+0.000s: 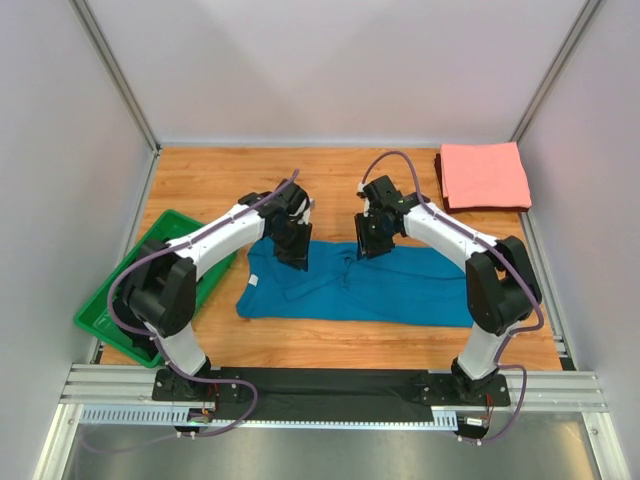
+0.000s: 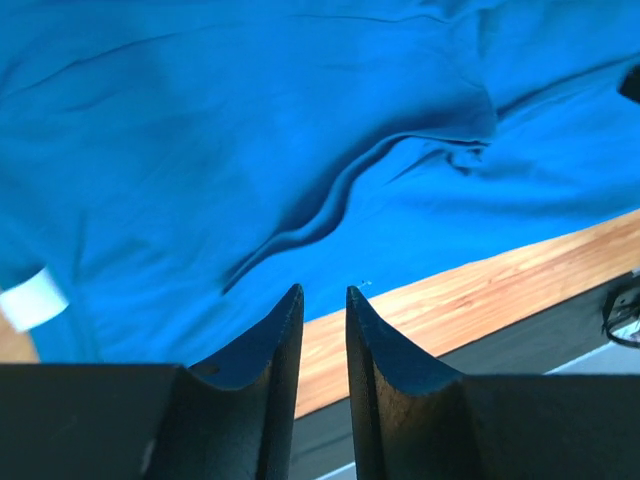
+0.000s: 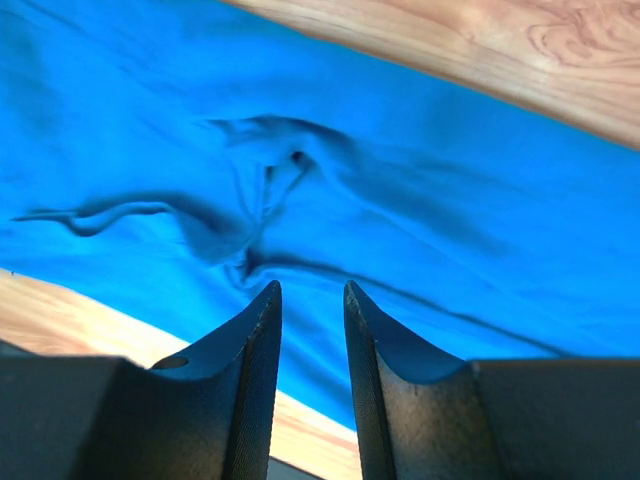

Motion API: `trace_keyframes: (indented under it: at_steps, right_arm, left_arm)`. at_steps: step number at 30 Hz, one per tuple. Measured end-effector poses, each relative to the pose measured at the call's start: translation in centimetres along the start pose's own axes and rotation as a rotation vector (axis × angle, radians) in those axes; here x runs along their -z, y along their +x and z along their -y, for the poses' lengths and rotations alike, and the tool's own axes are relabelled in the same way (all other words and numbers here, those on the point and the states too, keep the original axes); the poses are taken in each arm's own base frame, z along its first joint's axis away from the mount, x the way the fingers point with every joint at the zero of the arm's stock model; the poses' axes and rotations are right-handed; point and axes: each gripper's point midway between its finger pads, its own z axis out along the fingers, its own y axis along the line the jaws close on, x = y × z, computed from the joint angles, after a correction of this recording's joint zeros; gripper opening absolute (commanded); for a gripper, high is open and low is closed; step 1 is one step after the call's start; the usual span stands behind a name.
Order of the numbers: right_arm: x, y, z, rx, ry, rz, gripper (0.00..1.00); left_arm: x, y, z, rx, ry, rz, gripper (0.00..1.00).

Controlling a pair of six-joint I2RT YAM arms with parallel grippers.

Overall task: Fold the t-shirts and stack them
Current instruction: Fold the tshirt

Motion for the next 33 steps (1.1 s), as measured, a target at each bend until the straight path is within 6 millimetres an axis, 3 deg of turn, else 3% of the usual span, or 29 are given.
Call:
trace_keyframes:
  at_steps: [6, 10, 14, 18, 22, 28, 33]
  right_arm:
    - [-1.9, -0.8, 1.3, 0.117, 0.026, -0.046, 0.32]
    - [-2.9, -2.9, 2.1, 0.153, 0.024, -0.031, 0.31]
    - [-3.3, -3.5, 2.9, 0.155, 0.030, -0.039, 0.31]
    - [-2.7, -4.2, 1.6, 0.117, -0.010, -0.046, 0.34]
    - [-1.7, -4.2, -0.4, 0.062, -0.085, -0.041, 0.35]
    - [-1.2, -1.3, -3.0, 0.127, -0.205, -0.093, 0.38]
    - [-1.7, 0.3, -4.9, 0.232, -0.266, -0.134, 0.39]
  left_arm:
    - [-2.5, 0.8, 0.3, -0.083, 0.013, -0.043, 0.35]
    - [-3.4, 2.3, -0.9, -0.071, -0.014, -0.077, 0.36]
    - [-4.0, 4.6, -2.7, -0.057, -0.067, -0.135, 0.36]
    - [-3.9, 6.7, -4.1, -0.031, -0.113, -0.167, 0.40]
    - [-3.6, 6.9, -4.1, -0.013, -0.107, -0.156, 0.41]
    - [-3.0, 6.2, -4.1, -0.025, -0.095, -0.119, 0.43]
    - [-2.7, 5.4, -5.3, 0.026, -0.081, -0.114, 0.47]
